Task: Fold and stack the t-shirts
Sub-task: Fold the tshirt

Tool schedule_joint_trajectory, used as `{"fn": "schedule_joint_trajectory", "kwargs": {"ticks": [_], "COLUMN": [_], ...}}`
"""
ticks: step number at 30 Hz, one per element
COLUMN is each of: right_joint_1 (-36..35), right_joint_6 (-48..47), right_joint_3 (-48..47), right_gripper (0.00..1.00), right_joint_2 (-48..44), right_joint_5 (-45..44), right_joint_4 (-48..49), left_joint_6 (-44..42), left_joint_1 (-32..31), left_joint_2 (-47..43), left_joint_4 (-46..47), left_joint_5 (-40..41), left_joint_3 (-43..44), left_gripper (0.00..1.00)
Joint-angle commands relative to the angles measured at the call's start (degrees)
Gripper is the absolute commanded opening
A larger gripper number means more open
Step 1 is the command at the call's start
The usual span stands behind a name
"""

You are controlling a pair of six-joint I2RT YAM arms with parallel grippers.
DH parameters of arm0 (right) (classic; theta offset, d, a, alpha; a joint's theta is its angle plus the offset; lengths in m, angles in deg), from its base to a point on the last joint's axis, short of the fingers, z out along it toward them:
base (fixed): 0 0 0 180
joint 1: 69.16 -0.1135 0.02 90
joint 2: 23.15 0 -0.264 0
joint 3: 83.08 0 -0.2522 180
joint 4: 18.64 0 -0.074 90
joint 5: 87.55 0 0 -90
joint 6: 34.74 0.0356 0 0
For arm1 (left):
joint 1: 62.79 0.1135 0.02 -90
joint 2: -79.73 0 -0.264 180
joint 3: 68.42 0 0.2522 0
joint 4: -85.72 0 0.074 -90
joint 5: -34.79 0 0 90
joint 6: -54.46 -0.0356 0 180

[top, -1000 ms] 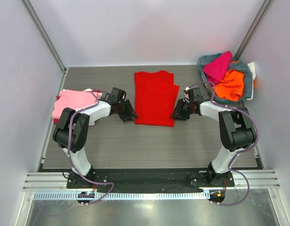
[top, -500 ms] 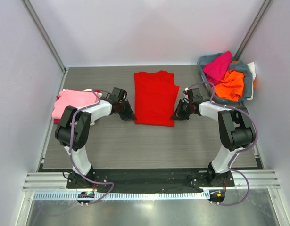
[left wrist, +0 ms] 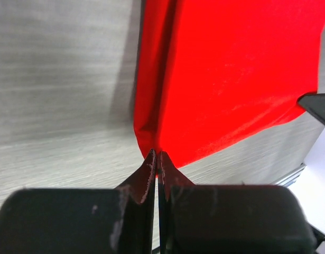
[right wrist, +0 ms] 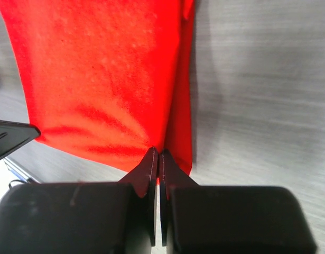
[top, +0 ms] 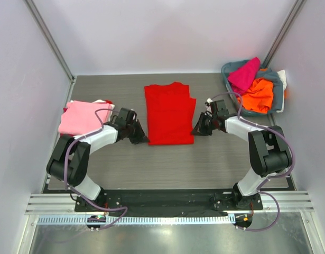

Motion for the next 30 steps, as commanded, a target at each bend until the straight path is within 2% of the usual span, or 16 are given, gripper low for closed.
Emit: {"fn": "schedule_joint_trajectory", "kwargs": {"ticks": [1, 6, 8, 9, 14, 18, 20, 26, 30], "right_joint_1": [-0.58, -2.78, -3.48, -4.1, -5.07, -6.65, -8.31, -11.04, -11.13], "right_joint_6": [-0.4, -0.49, -0.4, -0.4, -0.31, -0.23, -0.05, 0.3, 0.3], "right_joint_3": [1.7, 3.9, 4.69, 5.48, 7.94, 10.4, 11.55, 13.48, 14.8], "right_gripper": [0.06, 0.11, 0.18, 0.27, 0.34, 0.45, 0.48, 0.49, 0.42], "right_joint_2": [-1.77, -1.77, -2.38, -2.73, -5.19, -7.21, -8.44, -10.38, -10.47], "right_joint_5": [0.38, 0.29, 0.46, 0.55, 0.55, -0.32, -1.99, -8.05, -9.29], "right_joint_4": [0.18, 0.8, 0.97, 1.15, 1.32, 0.62, 0.53, -2.37, -1.75], "left_joint_6": [-0.8, -0.19, 0.34, 0.52, 0.61, 0.78, 0.96, 0.17, 0.52], "left_joint_1": [-0.38, -2.13, -2.83, -3.53, -4.51, -4.51, -4.51, -4.68, -5.03], "left_joint_2": [-1.24, -1.85, -3.17, -4.39, -7.39, -8.36, -9.32, -11.0, -11.52], "left_joint_4": [2.73, 4.92, 6.15, 6.42, 6.51, 6.33, 6.07, 1.42, 1.06], "left_joint_5": [0.02, -0.34, 0.53, 0.8, 2.21, 2.38, 2.56, 4.93, 4.67], "left_joint_3": [-3.71, -7.49, -10.39, -11.36, -14.97, -16.73, -17.25, -16.56, -16.56], "left_gripper": [0.01, 0.01, 0.01, 0.02, 0.05, 0.1, 0.13, 0.18, 0.29]}}
